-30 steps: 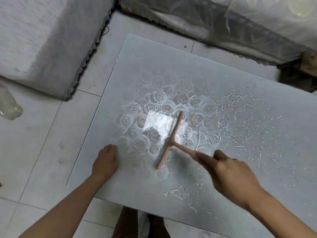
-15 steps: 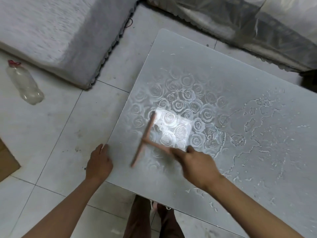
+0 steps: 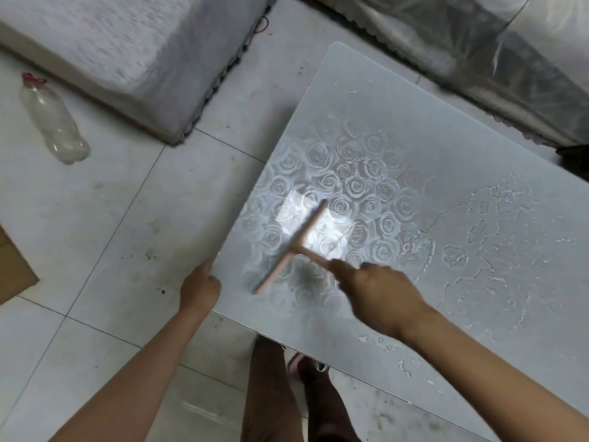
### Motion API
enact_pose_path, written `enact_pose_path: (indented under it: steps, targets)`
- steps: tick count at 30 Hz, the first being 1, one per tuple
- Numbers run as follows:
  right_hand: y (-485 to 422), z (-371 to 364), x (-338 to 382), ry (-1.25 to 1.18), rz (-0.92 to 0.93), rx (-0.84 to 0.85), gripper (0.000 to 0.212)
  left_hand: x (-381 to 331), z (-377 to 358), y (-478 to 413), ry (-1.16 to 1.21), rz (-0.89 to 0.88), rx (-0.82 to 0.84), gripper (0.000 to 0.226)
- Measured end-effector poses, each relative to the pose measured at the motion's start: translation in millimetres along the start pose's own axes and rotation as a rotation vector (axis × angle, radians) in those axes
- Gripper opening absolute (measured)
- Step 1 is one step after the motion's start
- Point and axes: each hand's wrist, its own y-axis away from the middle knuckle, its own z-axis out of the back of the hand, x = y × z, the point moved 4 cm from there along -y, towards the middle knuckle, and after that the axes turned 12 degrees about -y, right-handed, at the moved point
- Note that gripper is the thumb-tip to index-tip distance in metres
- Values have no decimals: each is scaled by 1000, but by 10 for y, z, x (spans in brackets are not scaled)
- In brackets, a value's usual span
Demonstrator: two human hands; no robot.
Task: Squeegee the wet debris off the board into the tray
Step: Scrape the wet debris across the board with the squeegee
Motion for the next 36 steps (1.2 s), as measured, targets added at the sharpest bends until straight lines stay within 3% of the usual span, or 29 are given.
enact_pose_path:
  steps: [4,7,12,16,19,26,29,32,36]
  targets:
    - [-378,-254,704,33,115,79,45,88,62,15,105,48,3,44]
    - [-556,-512,801,54,74,140,53,150,0,57,52,76,54,44]
    - [26,-700,-78,21,-68,101,62,145,-114,164,-101,8,145,47]
    - [698,-591,-989,79,-288,112,52,85,-142,213,-183,-41,179,20]
    - [951,-352,-1295,161,-361,139,47,50,-150,228,-244,-38,200,24]
    - [371,-397,-261,66,-60,62,61,6,-283,319,-387,-43,199,58]
    - [38,-569,94,12,10,85,62,-33,-367,441,-512,-50,156,61]
    - [78,-576,-306,43,-18,65,63,-165,-451,576,-596,-86,134,59]
    - [620,-415,-1304,56,-222,39,53,-389,-624,689,-671,-197,120,57]
